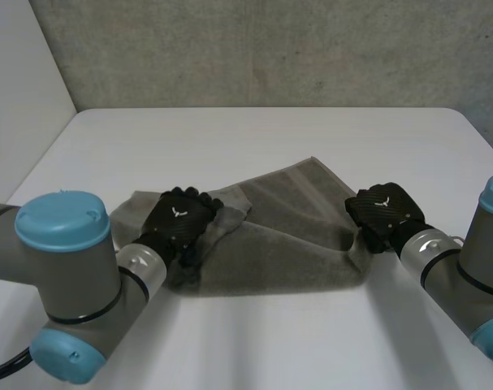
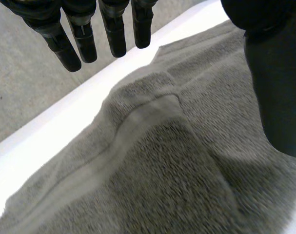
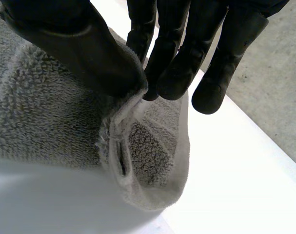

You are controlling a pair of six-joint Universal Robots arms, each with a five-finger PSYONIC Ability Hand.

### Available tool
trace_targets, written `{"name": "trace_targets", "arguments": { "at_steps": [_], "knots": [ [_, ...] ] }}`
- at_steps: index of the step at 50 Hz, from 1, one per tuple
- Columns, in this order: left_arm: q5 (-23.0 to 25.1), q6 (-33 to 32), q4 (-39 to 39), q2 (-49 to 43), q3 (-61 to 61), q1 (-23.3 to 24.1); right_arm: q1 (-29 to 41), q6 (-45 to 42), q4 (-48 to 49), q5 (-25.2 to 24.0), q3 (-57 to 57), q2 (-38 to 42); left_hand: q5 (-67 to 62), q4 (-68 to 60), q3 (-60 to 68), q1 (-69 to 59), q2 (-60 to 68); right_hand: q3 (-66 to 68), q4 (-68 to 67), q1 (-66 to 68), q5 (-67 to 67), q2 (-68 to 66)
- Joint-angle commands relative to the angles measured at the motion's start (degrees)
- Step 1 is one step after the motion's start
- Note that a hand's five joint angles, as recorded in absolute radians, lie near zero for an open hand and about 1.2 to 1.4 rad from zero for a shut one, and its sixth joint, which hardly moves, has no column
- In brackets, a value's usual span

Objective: Fold the towel.

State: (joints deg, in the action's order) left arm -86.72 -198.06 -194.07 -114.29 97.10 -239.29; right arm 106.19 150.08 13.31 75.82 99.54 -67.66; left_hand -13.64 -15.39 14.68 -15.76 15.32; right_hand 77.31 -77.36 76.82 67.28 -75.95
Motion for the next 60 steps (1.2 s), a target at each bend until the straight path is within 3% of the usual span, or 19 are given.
{"name": "trace_targets", "arguments": {
  "at_steps": [1,8,18,24,27,29,30,31,39,51,60],
  "knots": [
    [0.68,0.05,0.97,-2.94,-7.00,0.40,-0.55,-0.05,-0.30,-0.05,-0.13,-0.71,11.75,3.50,-2.79,3.86,-3.42,2.69,-2.64,3.18,2.72,-4.05],
    [0.76,0.31,5.28,-9.37,-18.53,0.67,-0.81,0.04,-0.48,-0.14,-0.48,-1.95,11.24,2.99,-2.28,3.36,-2.92,2.69,-2.64,3.18,2.72,-4.05],
    [0.76,0.57,22.48,-27.10,-45.74,2.33,-1.34,-0.22,-0.74,-0.32,-0.22,-1.95,10.06,1.81,-1.10,2.18,-1.74,2.69,-2.64,3.18,2.72,-4.05],
    [1.99,0.57,28.75,-33.01,-55.01,2.95,-1.25,-0.31,-0.74,-0.41,-0.13,-1.95,7.71,-0.54,1.25,-0.18,0.62,2.69,-2.64,3.18,2.72,-4.05],
    [3.31,0.57,31.48,-36.26,-59.84,3.39,-1.25,-0.40,-0.74,-0.41,-0.04,-1.86,2.49,-5.76,6.47,-5.39,5.83,2.69,-2.64,3.18,2.72,-4.05],
    [2.88,0.66,33.66,-38.54,-63.69,3.48,-1.16,-0.40,-0.74,-0.49,-0.04,-1.68,-15.06,-23.31,24.02,-22.94,23.38,2.69,-2.64,3.18,2.72,-4.05],
    [2.87,0.66,33.67,-38.55,-63.71,3.48,-1.16,-0.40,-0.74,-0.49,-0.04,-1.68,-15.17,-23.42,24.13,-23.05,23.49,2.69,-2.64,3.18,2.72,-4.05],
    [2.61,0.92,34.46,-38.98,-64.84,3.57,-1.16,-0.40,-0.74,-0.58,-0.04,-1.60,-23.83,-32.08,32.79,-31.71,32.15,2.69,-2.64,3.18,2.72,-4.05],
    [1.82,3.04,35.78,-36.61,-64.50,3.39,-0.99,-0.93,-0.74,-0.58,-0.04,-1.24,-33.00,-41.25,41.96,-40.88,41.32,2.69,-2.64,3.18,2.72,-4.05],
    [2.70,4.09,28.77,-17.74,-40.36,-1.17,-0.55,-1.19,-0.74,-0.67,0.31,-1.33,-37.37,-45.62,46.33,-45.25,45.69,2.69,-2.64,3.18,2.72,-4.05],
    [4.28,3.12,21.98,-12.01,-27.94,-4.87,-0.37,-1.19,-0.83,-0.76,0.40,-1.33,-38.21,-46.47,47.17,-46.10,46.54,2.69,-2.64,3.18,2.72,-4.05]
  ]
}}
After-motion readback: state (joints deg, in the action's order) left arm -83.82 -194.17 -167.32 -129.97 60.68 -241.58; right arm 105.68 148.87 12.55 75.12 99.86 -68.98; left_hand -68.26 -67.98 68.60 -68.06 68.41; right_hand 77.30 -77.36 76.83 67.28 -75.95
